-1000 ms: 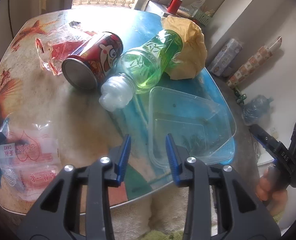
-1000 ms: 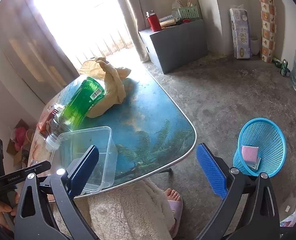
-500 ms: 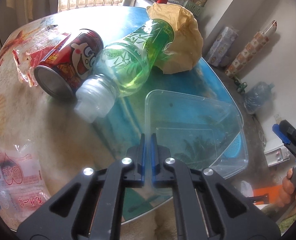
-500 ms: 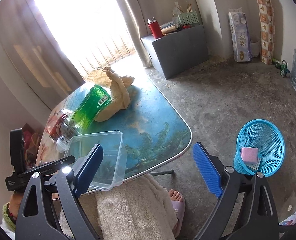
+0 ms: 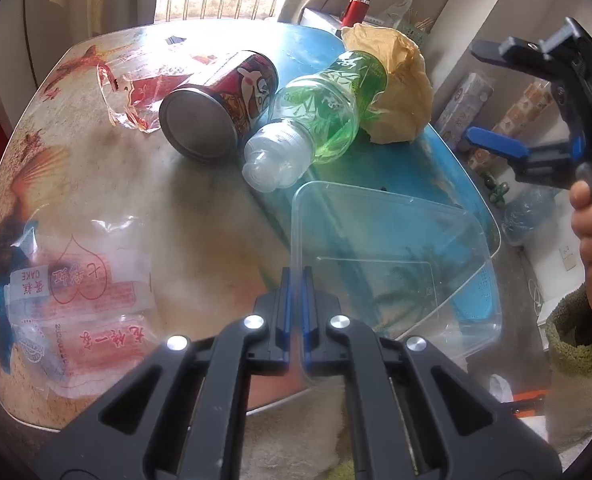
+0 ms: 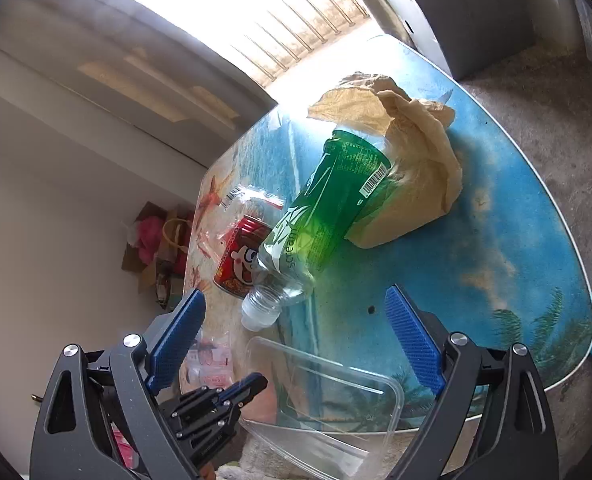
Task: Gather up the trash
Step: 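Close the left tool on the clear tub rim while the right tool grasps the green bottle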
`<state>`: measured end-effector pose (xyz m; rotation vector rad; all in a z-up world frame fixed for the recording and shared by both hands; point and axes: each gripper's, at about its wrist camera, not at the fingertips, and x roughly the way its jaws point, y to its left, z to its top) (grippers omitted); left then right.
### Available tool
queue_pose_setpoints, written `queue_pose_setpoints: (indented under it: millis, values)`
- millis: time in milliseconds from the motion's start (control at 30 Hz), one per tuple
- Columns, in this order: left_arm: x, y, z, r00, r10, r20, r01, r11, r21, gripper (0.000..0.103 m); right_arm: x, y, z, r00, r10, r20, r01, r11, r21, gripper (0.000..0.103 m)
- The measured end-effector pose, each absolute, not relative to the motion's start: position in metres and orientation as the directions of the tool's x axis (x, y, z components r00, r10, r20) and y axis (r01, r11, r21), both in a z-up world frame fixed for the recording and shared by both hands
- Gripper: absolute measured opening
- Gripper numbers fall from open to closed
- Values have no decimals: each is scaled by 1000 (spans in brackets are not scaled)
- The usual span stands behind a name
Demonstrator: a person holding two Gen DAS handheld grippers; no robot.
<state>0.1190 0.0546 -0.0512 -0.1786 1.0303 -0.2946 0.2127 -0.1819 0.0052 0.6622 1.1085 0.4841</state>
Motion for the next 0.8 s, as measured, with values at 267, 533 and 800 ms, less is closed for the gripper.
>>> queue_pose_setpoints:
  millis: [267, 533, 800]
  values:
    - [111, 61, -53, 479, -344, -807, 159, 939, -306, 3, 270, -151, -50, 265, 694, -669, 220, 632, 743, 89]
    - [114, 67, -54, 481, -360, -799, 148, 932, -331, 3, 280, -130, -68, 247, 675, -695, 277, 638, 718, 84]
    - [112, 71, -59, 472, -375, -798, 144, 926, -350, 3, 285, -131, -82, 247, 684, -687, 314, 614, 724, 65]
